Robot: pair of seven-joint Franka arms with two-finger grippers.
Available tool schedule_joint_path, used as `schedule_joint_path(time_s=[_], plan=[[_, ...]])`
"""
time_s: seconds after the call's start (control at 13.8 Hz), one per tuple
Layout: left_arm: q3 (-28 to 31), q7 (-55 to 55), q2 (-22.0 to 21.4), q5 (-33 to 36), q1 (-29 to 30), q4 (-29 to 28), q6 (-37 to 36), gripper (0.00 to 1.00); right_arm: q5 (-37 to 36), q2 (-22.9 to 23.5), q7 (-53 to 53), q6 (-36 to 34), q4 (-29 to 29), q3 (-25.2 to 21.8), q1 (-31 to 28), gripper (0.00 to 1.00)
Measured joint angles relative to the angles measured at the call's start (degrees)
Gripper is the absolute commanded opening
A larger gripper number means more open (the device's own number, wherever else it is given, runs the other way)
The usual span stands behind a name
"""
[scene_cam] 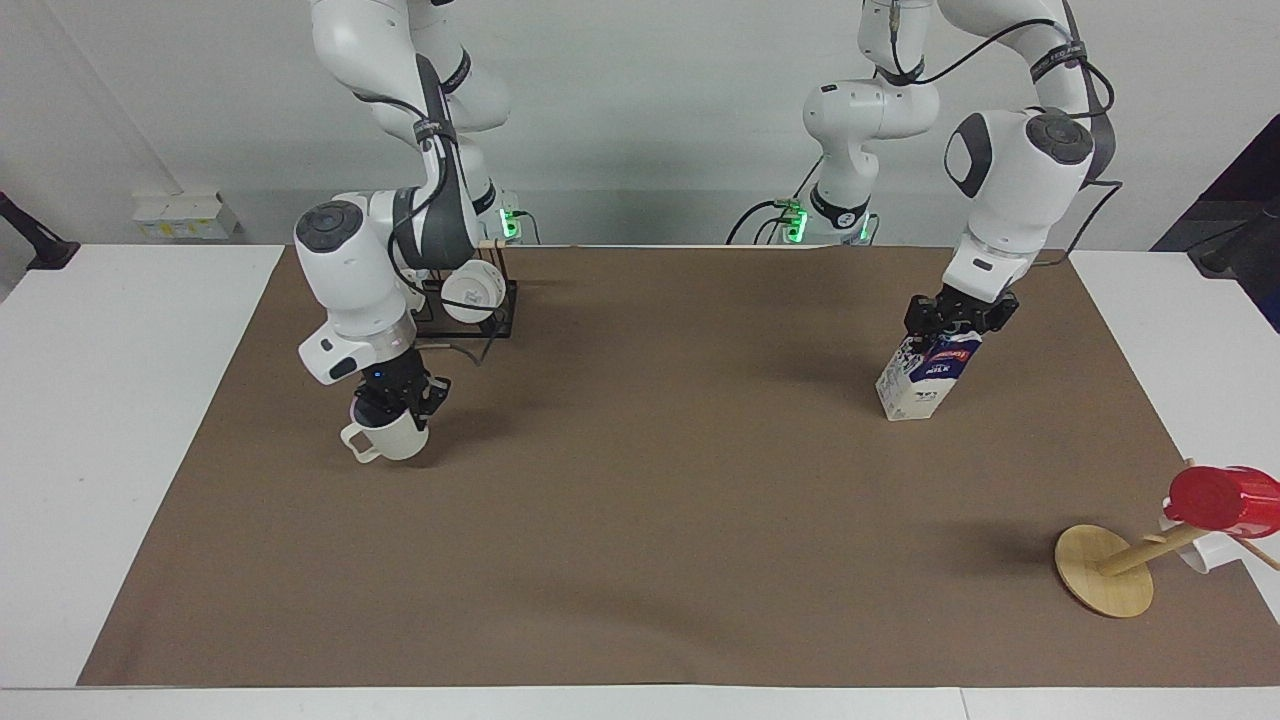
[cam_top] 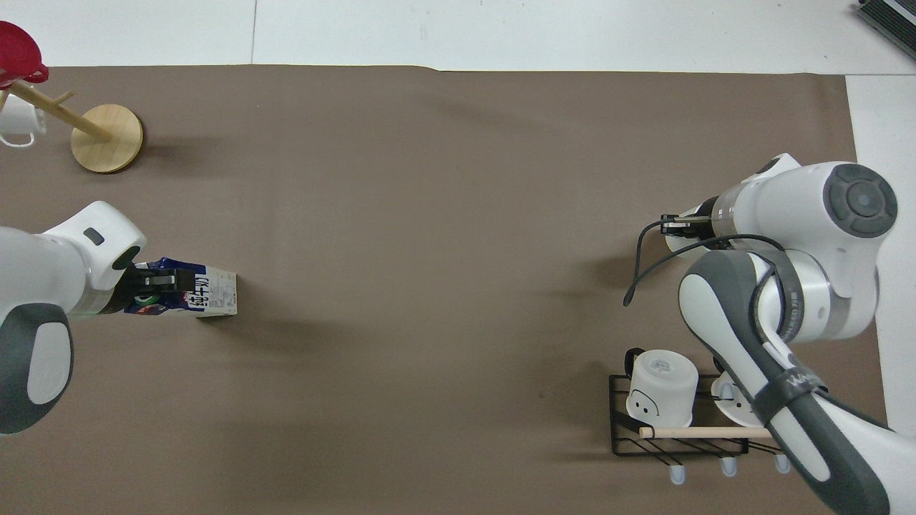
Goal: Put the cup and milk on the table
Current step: 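Lift the mug with the right gripper and carry it toward the table center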
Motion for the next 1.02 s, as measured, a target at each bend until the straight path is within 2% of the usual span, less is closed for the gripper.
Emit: schedule_joint_path(time_s=[0.22, 0.36, 0.65, 1.02], plan=[[0.00, 0.37, -0.01, 0.00, 0.00, 0.14, 0.00, 0.54, -0.05, -2.82, 6.34, -5.63, 2.00, 0.19, 2.89, 0.00], [0.02, 0.53, -0.01, 0.00, 0.00, 1.11, -0.13, 0.51, -0.33, -2.77, 12.79, -6.72, 3.65, 0.30, 7.08, 0.00], [0.19, 0.81, 0.15, 0.00, 0.00, 3.99, -2.01, 0.51, -4.81, 1.19, 29.34, -6.76, 7.56, 0.51, 17.39, 0.00], [0.39, 1.39, 0.62, 0.00, 0.03, 4.80, -2.39, 0.51, -5.09, 6.03, 39.34, -6.63, 11.53, 0.55, 24.84, 0.00]])
